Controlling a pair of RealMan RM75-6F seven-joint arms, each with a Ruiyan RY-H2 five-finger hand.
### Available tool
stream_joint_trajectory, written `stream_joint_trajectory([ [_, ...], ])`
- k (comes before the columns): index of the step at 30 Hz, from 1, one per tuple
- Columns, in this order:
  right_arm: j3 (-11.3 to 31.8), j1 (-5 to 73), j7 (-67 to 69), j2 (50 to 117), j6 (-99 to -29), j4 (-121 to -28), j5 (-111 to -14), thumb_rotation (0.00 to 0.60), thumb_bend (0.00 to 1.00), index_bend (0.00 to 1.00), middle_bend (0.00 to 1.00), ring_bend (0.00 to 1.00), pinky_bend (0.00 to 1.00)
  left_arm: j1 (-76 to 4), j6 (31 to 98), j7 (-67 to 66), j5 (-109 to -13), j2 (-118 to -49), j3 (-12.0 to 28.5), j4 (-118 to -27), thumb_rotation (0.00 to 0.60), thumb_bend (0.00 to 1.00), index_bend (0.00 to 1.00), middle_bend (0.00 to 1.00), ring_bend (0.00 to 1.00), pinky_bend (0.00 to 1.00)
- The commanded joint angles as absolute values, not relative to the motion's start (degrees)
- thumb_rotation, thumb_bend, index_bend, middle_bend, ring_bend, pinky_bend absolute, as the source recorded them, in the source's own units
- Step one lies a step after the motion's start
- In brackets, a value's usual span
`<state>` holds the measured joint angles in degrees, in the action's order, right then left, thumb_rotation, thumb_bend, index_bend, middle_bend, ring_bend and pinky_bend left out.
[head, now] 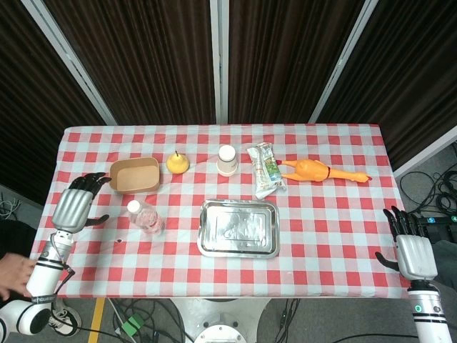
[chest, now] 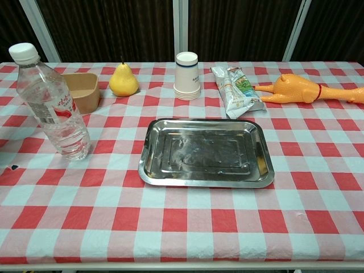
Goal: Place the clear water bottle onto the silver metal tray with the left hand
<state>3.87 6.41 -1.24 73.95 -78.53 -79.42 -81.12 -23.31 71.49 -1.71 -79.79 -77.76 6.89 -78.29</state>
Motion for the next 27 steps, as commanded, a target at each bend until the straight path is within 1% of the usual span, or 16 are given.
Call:
stream_joint_trajectory([
  [1, 3.9, 6.4, -1.3, 73.9, -78.5, -79.4, -81.1, 0.6, 0.1, 0.0, 0.0, 0.0, 0.0, -23.3, 71.5, -1.7, -79.7, -77.8, 6.9, -78.3, 0.6, 0.12, 0.26, 0.25, 0.17, 0.22],
  [10, 4.0, 6.5, -1.3, 73.9, -78.5, -79.5, -81.1, 0.6, 0.1, 0.0, 0.0, 0.0, 0.0, -23.2, 71.4, -1.2, -79.6, -77.3, 7.1, -78.7, 0.6, 0.12, 0.26, 0.25, 0.17, 0.22],
  [19, 4.1, 6.4, -0.9, 74.0, -78.5, -79.0, -80.8, 0.6, 0.1, 0.0, 0.0, 0.0, 0.0, -22.2, 70.8, 4.0, -77.9, -75.8, 7.5, -79.7, 0.6, 0.12, 0.26, 0.25, 0.17, 0.22],
  [24, 4.0, 6.4, -0.2, 74.0, -78.7, -78.8, -81.2, 0.6, 0.1, 0.0, 0.0, 0.0, 0.0, -20.8, 69.5, 10.6, -78.2, -73.6, 6.1, -81.7, 0.6, 0.09, 0.25, 0.25, 0.17, 0.22],
  [27, 3.9, 6.4, -0.1, 74.0, -78.5, -78.7, -81.4, 0.6, 0.1, 0.0, 0.0, 0.0, 0.0, -19.8, 67.9, 19.0, -78.6, -72.2, 5.1, -84.3, 0.6, 0.06, 0.24, 0.25, 0.17, 0.22],
])
